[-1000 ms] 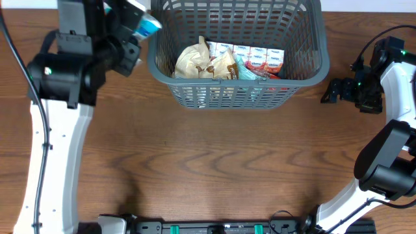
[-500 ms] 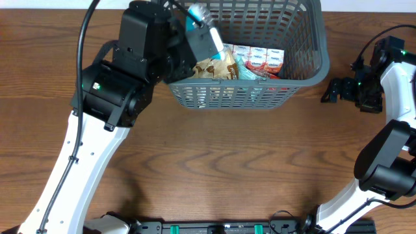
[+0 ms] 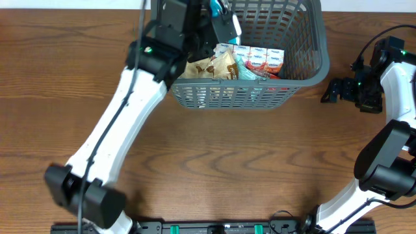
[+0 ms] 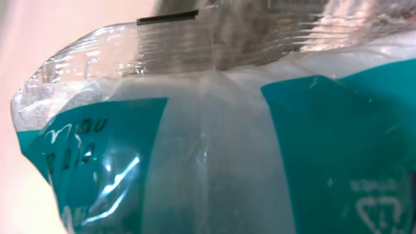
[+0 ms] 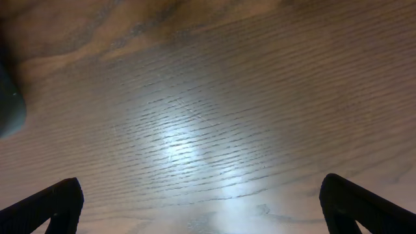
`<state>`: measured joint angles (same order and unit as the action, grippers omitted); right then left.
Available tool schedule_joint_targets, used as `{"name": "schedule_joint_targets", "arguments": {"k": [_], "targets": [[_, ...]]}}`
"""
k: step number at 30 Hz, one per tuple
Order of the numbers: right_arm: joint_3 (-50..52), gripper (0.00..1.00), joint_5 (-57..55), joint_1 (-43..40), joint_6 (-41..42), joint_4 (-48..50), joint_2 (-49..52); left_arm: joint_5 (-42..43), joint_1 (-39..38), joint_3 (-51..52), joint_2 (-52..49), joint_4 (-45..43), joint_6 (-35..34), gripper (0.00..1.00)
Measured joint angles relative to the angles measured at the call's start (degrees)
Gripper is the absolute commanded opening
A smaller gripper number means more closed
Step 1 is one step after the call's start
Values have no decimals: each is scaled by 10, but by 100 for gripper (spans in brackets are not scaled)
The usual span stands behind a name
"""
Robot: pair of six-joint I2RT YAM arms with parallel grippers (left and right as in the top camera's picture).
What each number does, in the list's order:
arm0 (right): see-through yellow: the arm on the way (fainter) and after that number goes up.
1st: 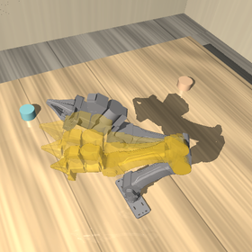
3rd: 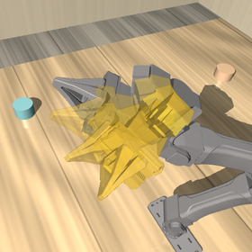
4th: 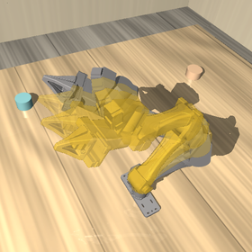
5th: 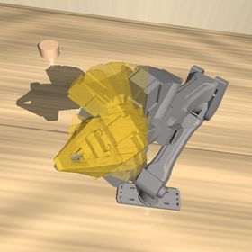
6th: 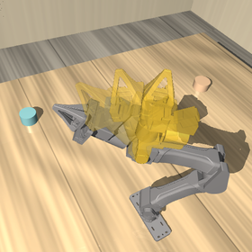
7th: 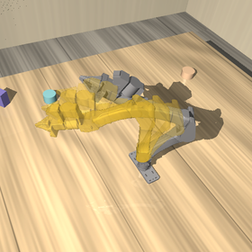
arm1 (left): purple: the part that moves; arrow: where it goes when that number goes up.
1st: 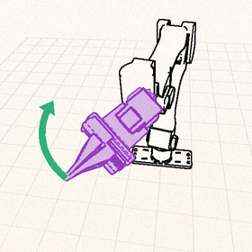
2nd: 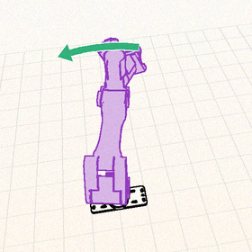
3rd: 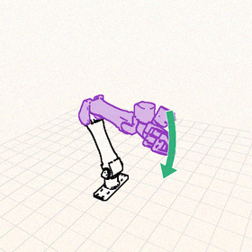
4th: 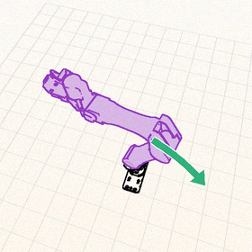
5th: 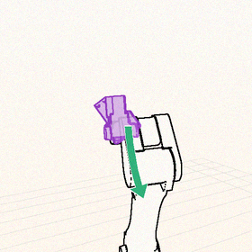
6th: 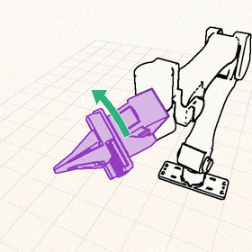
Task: Pack container
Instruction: 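Carry the teal snack bag into the basket with the left gripper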
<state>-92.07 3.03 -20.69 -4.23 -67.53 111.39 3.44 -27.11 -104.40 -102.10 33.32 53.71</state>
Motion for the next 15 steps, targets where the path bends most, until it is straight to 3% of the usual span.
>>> {"name": "schedule_joint_targets", "arguments": {"k": [8,15], "targets": [[0,99,0,0,0,0,0,46,11,0,-33,17,-45,6],[0,99,0,0,0,0,0,86,26,0,-47,85,-65,6]]}}
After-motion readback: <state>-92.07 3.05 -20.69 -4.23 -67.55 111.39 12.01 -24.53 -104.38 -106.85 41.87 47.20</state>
